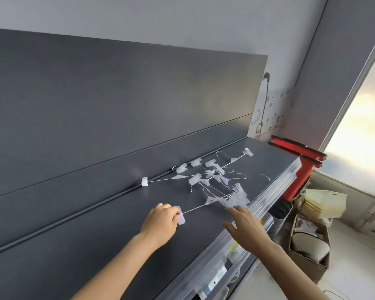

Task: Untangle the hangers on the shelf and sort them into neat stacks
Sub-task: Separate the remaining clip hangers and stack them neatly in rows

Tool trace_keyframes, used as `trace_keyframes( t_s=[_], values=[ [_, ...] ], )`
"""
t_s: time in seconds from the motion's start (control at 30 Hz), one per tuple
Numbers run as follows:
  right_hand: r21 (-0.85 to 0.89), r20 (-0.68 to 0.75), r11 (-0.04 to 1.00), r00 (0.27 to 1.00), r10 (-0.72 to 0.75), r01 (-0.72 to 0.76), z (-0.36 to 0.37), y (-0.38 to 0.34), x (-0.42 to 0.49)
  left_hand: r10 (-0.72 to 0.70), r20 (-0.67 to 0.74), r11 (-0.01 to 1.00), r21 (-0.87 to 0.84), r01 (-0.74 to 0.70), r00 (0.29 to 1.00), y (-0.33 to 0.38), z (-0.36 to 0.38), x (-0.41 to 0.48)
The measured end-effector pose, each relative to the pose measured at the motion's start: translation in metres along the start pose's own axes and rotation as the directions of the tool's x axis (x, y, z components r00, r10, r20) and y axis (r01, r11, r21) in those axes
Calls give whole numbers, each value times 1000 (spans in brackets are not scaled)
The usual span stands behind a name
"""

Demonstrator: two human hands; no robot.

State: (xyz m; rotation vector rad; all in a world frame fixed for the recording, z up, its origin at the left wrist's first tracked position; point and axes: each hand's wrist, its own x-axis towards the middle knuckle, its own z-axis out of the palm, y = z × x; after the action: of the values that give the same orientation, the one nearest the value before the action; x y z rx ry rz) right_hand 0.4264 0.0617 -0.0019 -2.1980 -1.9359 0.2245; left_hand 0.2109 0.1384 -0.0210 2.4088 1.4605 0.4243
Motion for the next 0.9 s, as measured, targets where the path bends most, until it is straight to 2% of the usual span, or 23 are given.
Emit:
trace_keyframes(
  t_s=[0.23, 0.43, 0.57, 0.67, 0.73, 0.8, 0.9],
  values=[
    [63, -21, 996, 998, 67, -65, -2, 53, 61, -39, 20, 999, 13, 39, 999, 8, 29, 59],
    [70, 47, 996, 997, -54, 50, -5, 76, 113, -130, -89, 990, 44, 134, 988, 10, 39, 113],
    [68, 156, 990, 979, -130, 121, 2, 75, 143, -219, -184, 960, 138, 245, 958, -5, 37, 146],
    [69, 189, 982, 964, -188, 178, 6, 62, 157, -356, -103, 892, 259, 371, 929, -16, 36, 161],
    [75, 206, 982, 961, -184, 172, 6, 49, 166, -406, -44, 867, 299, 399, 913, -18, 37, 163],
    [105, 240, 988, 961, -138, 116, 12, 37, 179, -404, -26, 883, 250, 397, 914, -18, 40, 161],
    [221, 319, 975, 947, -34, -39, 26, 25, 194, -460, 5, 887, -41, 460, 888, -19, 43, 152]
  ],
)
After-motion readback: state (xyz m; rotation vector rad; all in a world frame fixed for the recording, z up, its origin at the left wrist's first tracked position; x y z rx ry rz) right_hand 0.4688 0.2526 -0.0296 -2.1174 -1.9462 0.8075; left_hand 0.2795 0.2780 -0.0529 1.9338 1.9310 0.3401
